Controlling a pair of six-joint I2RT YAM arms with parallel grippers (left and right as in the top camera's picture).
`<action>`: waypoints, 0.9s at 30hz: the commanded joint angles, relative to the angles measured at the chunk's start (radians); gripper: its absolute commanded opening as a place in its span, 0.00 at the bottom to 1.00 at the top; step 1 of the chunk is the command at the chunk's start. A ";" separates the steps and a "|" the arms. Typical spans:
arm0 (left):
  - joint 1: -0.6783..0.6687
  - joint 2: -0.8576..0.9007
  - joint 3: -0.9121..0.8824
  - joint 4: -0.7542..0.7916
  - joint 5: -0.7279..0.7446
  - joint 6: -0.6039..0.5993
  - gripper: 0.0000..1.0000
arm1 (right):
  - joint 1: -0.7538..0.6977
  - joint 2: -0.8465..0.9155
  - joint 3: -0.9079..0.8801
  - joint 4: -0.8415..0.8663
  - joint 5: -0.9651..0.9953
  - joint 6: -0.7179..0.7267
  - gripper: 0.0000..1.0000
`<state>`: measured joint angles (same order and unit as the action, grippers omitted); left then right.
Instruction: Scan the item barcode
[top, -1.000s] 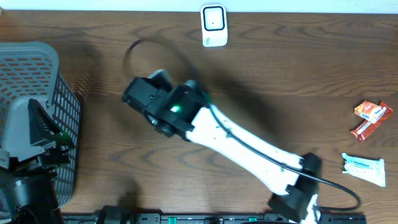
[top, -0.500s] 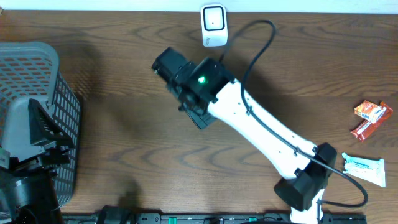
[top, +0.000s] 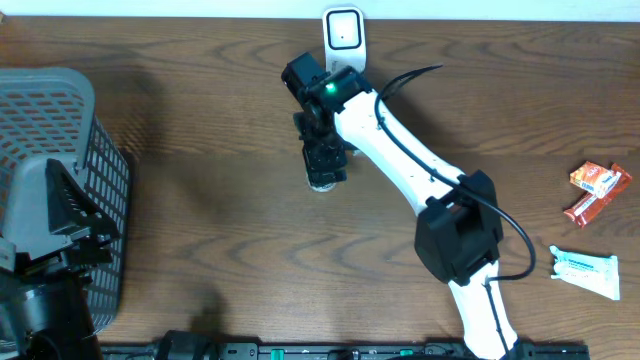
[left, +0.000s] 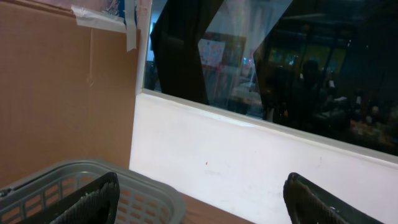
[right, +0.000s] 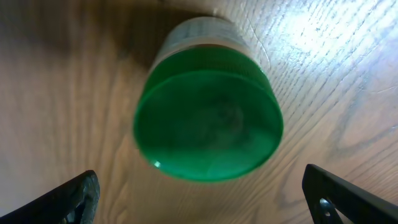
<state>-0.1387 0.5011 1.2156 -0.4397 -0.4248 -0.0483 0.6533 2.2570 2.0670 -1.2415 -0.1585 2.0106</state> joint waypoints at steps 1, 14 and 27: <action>0.005 -0.008 -0.006 -0.002 -0.006 0.009 0.84 | 0.007 0.031 -0.002 0.000 -0.016 -0.004 0.99; 0.005 -0.008 -0.006 -0.009 -0.006 0.010 0.84 | 0.006 0.125 -0.002 -0.016 0.020 -0.055 0.83; 0.005 -0.008 -0.006 -0.016 -0.006 0.010 0.84 | 0.006 0.126 -0.002 -0.100 0.129 -0.053 0.84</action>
<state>-0.1387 0.5011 1.2156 -0.4534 -0.4248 -0.0486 0.6575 2.3821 2.0655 -1.3376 -0.0616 1.9526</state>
